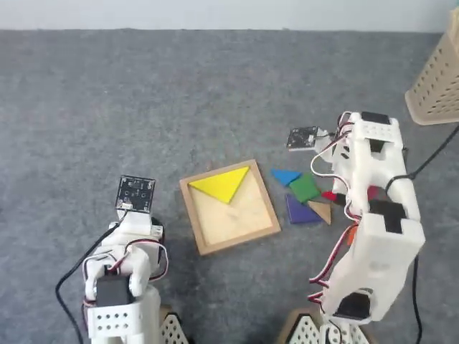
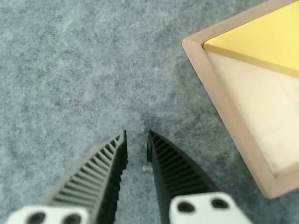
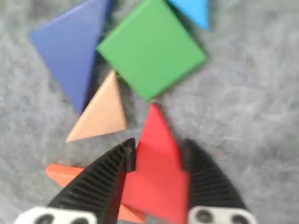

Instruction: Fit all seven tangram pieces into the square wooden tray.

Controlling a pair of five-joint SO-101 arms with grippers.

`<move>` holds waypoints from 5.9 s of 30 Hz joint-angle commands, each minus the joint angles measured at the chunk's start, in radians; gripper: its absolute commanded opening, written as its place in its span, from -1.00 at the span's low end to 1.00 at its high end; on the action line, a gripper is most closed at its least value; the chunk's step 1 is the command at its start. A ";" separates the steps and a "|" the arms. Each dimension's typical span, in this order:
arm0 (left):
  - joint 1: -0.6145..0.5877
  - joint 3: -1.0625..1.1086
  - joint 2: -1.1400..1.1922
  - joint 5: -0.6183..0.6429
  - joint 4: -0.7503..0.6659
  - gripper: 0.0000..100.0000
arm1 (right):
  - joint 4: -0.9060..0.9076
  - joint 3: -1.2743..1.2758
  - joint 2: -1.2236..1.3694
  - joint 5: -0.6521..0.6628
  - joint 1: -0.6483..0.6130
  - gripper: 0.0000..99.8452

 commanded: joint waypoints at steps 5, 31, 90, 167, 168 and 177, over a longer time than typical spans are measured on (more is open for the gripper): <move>0.002 -0.010 -0.021 0.008 0.000 -0.86 | 0.005 -0.126 0.079 -0.387 -0.016 -0.96; 0.002 -0.010 -0.021 0.008 0.000 -0.86 | 0.380 -0.238 -0.289 -0.649 0.074 -0.75; 0.002 -0.010 -0.021 0.008 0.000 -0.86 | -0.364 0.519 -0.375 -0.764 -0.125 -0.36; 0.002 -0.010 -0.021 0.008 0.000 -0.86 | -0.234 0.410 -0.300 -0.342 0.035 -0.66; 0.002 -0.010 -0.021 0.008 0.000 -0.86 | -0.234 0.410 -0.300 -0.388 0.027 -0.66; 0.002 -0.010 -0.021 0.008 0.000 -0.86 | -0.166 0.281 -0.312 -0.781 0.025 -0.67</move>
